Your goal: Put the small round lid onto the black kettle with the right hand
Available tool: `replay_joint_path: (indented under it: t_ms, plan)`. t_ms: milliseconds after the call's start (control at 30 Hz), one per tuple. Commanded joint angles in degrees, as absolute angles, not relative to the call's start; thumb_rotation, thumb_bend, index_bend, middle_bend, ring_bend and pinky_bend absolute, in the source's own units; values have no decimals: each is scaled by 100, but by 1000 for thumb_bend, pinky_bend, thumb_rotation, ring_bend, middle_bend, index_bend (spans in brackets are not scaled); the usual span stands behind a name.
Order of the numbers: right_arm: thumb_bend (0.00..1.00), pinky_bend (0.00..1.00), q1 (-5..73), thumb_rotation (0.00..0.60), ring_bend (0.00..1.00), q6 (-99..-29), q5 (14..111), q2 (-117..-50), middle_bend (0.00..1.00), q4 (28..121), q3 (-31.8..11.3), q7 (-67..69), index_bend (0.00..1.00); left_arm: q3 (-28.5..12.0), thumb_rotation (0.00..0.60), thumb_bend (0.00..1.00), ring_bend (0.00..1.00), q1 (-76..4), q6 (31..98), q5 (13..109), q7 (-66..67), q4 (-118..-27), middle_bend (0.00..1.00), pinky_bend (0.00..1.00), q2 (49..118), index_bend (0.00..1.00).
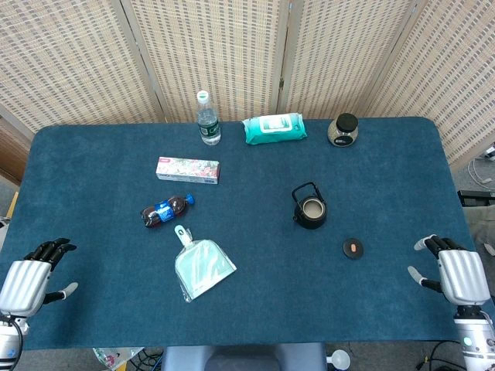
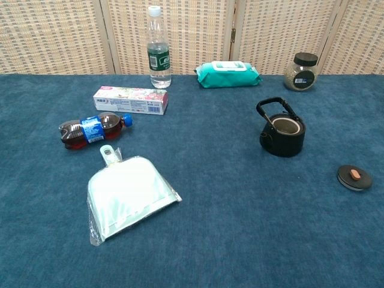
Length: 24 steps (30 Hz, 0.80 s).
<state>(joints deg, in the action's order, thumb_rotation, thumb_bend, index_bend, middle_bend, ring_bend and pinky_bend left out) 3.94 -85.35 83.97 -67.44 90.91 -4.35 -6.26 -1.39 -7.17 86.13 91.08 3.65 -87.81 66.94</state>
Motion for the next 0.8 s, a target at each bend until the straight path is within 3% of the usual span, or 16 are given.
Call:
replay_joint_path:
  t_ms: [33, 333, 433, 567, 800]
  plan:
    - [184, 579, 389, 600, 398, -8551, 8388, -6757, 426, 9094, -446, -650, 447, -133, 600, 113, 244, -729, 8573, 9074, 339, -8751, 243, 481, 6690, 293]
    - [184, 579, 399, 600, 397, -8532, 8386, -6719, 434, 9176, -462, -581, 446, -130, 600, 113, 250, -753, 8520, 9036, 294, -8747, 252, 484, 6703, 301]
    - [183, 654, 446, 600, 408, -8474, 8358, -6737, 468, 9145, -493, -622, 434, -117, 600, 113, 250, -767, 8474, 9024, 305, -8774, 252, 485, 6689, 302]
    - [183, 784, 627, 600, 507, -8126, 8231, -6547, 560, 9325, -531, -946, 362, -116, 600, 113, 250, -782, 8444, 9008, 313, -8774, 252, 485, 6666, 302]
    - [175, 895, 1060, 600, 664, -7536, 7868, -6238, 707, 9749, -737, -1716, 359, -148, 600, 113, 251, -732, 8560, 8974, 230, -8809, 253, 486, 6609, 302]
